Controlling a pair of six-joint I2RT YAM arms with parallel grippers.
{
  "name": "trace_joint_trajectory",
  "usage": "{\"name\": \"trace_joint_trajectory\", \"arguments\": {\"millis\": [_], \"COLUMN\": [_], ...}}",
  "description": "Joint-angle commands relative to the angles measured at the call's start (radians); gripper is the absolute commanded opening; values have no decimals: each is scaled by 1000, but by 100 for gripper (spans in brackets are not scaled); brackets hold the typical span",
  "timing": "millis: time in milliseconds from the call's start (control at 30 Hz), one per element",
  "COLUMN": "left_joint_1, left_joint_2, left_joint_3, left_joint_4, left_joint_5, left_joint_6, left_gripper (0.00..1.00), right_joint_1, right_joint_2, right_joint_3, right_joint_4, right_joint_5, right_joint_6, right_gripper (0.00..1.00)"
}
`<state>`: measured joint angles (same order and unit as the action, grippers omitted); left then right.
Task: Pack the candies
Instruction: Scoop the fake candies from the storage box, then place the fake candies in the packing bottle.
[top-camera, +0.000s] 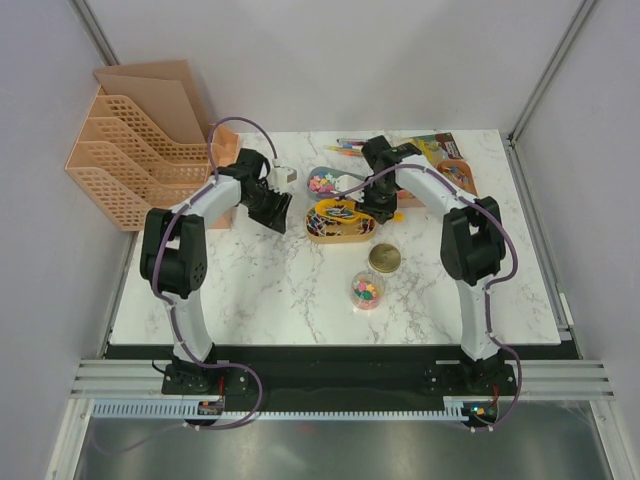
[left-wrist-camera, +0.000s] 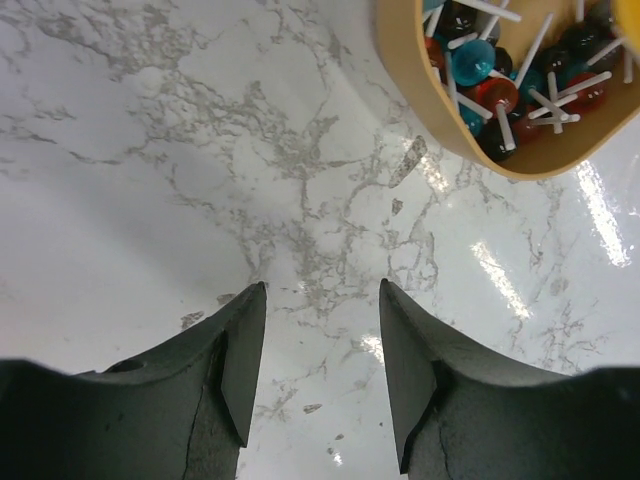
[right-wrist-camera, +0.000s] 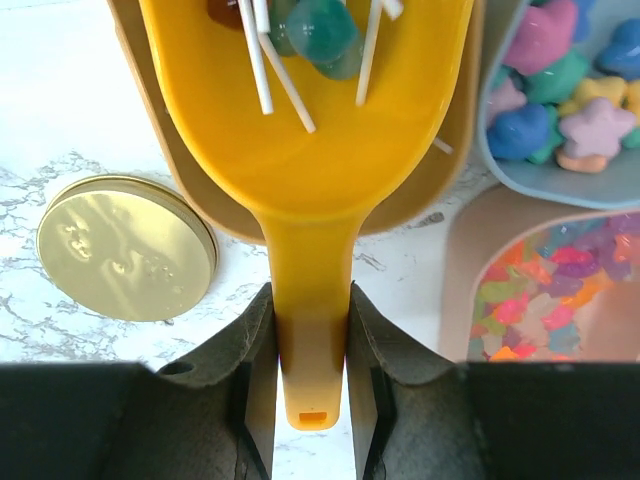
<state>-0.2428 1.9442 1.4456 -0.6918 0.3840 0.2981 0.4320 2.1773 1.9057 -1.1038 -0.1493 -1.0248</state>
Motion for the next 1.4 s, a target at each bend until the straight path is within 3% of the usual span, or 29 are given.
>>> {"name": "trace_joint_trajectory", "arguments": {"millis": [0, 267, 400, 467, 667, 767, 1033, 1367], "left_joint_1": [10, 13, 19, 19, 20, 20, 8, 7], "left_joint_2": [28, 45, 61, 85, 119, 133, 185, 148], "left_joint_3": [62, 133, 194, 209, 225, 225, 324, 311], "left_joint_4": [-29, -63, -60, -57, -49, -12, -15, -17], "left_joint_5": [-45, -97, -115, -138, -214, -264, -443, -441], "left_joint_6": [74, 134, 107, 78, -89, -154, -229, -252], "left_gripper": [56, 56, 57, 68, 70, 100, 100, 100], "right_joint_1": [-25, -85, -90, -88, -62, -30, 93, 188], "right_joint_2": [-89, -249, -382, -444, -611, -698, -811, -719], "right_joint_3": [-36, -216, -344, -382, -490, -579, -692, -671], "right_joint_4": [67, 140, 130, 76, -67, -77, -103, -103], "right_joint_5": [-111, -187, -99, -41, 77, 143, 323, 508], "right_joint_6": [-21, -81, -194, -234, -348, -386, -370, -265], "right_gripper": [0, 0, 0, 0, 1, 0, 0, 0]}}
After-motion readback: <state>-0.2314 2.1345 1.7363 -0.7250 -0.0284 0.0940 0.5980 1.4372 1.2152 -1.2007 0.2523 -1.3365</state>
